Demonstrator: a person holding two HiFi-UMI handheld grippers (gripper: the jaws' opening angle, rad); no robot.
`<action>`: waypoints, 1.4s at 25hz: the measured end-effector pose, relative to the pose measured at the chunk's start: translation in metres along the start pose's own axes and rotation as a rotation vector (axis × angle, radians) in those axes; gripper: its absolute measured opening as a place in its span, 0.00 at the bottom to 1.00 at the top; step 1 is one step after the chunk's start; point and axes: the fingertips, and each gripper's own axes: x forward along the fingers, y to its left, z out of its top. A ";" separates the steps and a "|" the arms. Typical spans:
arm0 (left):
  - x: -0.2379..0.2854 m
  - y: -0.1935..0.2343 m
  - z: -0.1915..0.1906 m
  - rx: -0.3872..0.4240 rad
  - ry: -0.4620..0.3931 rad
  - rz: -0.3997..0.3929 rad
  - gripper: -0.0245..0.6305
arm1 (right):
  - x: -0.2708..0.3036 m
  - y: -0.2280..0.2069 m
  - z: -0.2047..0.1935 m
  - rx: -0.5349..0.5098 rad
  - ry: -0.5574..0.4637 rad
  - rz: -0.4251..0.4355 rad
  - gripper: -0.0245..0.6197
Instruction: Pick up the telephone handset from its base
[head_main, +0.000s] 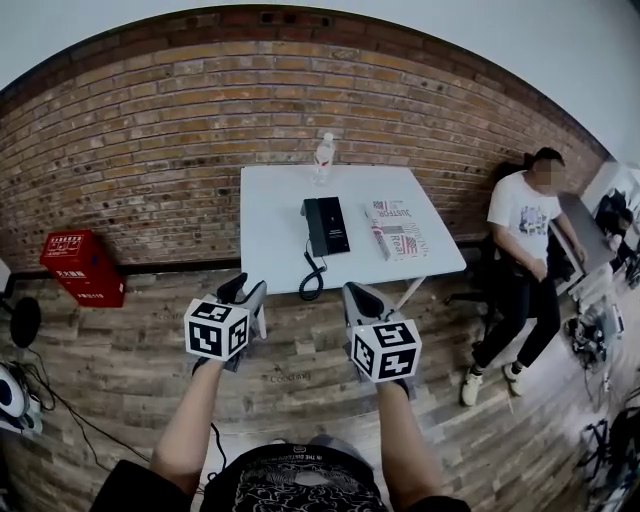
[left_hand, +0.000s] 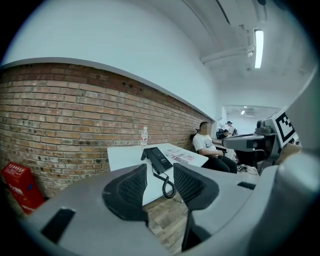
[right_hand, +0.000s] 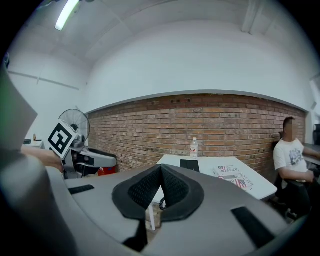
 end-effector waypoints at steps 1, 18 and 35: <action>0.004 0.000 0.001 0.000 0.002 -0.009 0.27 | 0.002 -0.002 0.002 0.000 -0.003 -0.002 0.04; 0.119 0.016 0.012 -0.036 0.033 -0.028 0.31 | 0.080 -0.086 0.004 0.016 -0.011 0.011 0.04; 0.257 0.054 0.006 -0.173 0.124 -0.080 0.31 | 0.191 -0.165 0.012 0.008 0.030 0.109 0.04</action>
